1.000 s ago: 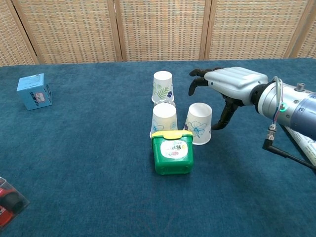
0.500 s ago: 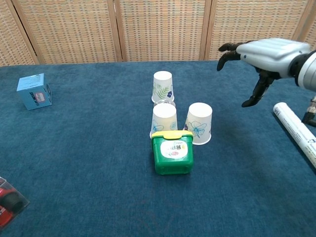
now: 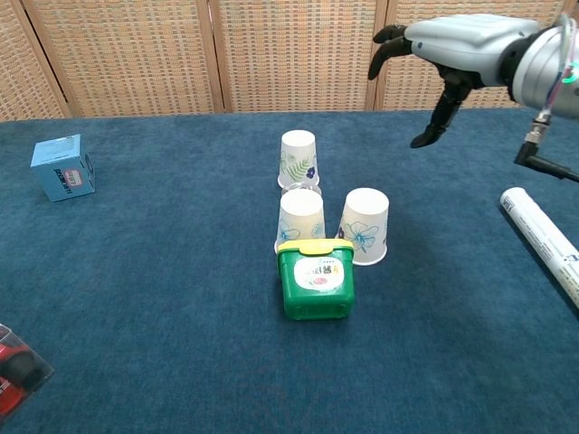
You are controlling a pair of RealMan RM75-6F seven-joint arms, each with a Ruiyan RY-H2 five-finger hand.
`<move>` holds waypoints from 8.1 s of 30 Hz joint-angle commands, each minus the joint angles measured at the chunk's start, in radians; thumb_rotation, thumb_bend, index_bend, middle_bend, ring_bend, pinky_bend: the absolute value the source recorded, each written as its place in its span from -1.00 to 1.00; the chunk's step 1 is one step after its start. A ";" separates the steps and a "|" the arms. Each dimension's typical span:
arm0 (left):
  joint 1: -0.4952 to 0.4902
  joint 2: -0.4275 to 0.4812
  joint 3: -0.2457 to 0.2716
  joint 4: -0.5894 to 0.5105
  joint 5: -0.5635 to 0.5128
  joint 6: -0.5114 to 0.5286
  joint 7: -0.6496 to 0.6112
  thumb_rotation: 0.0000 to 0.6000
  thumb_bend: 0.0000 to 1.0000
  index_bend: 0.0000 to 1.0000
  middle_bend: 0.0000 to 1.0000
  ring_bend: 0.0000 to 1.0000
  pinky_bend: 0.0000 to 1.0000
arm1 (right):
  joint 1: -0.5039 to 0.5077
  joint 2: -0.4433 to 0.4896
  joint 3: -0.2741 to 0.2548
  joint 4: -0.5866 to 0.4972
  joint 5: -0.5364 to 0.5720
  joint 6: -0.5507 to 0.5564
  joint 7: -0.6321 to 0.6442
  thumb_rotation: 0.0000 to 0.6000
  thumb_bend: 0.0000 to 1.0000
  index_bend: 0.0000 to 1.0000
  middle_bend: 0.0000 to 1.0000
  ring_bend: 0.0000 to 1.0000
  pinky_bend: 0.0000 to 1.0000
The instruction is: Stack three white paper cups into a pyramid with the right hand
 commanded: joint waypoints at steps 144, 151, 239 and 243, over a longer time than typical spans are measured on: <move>-0.066 -0.032 0.011 0.049 -0.105 -0.078 -0.038 1.00 -0.59 -1.00 -1.00 -1.00 -1.00 | 0.316 -0.325 0.066 0.775 -0.065 -0.263 0.221 1.00 -0.74 0.03 -1.00 -1.00 -1.00; -0.060 -0.028 0.020 0.044 -0.074 -0.057 -0.039 1.00 -0.59 -1.00 -1.00 -1.00 -1.00 | 0.199 -0.126 0.070 0.352 0.062 -0.119 0.007 1.00 -0.74 0.03 -1.00 -1.00 -1.00; -0.024 -0.039 0.040 0.028 0.022 -0.025 0.017 1.00 -0.59 -1.00 -1.00 -1.00 -1.00 | 0.150 -0.099 -0.092 -0.123 0.213 0.144 -0.291 1.00 -0.74 -0.44 -1.00 -1.00 -1.00; -0.024 -0.039 0.040 0.028 0.024 -0.024 0.016 1.00 -0.59 -1.00 -1.00 -1.00 -1.00 | 0.146 -0.051 -0.086 -0.178 0.253 0.168 -0.332 1.00 -0.74 -0.66 -1.00 -1.00 -1.00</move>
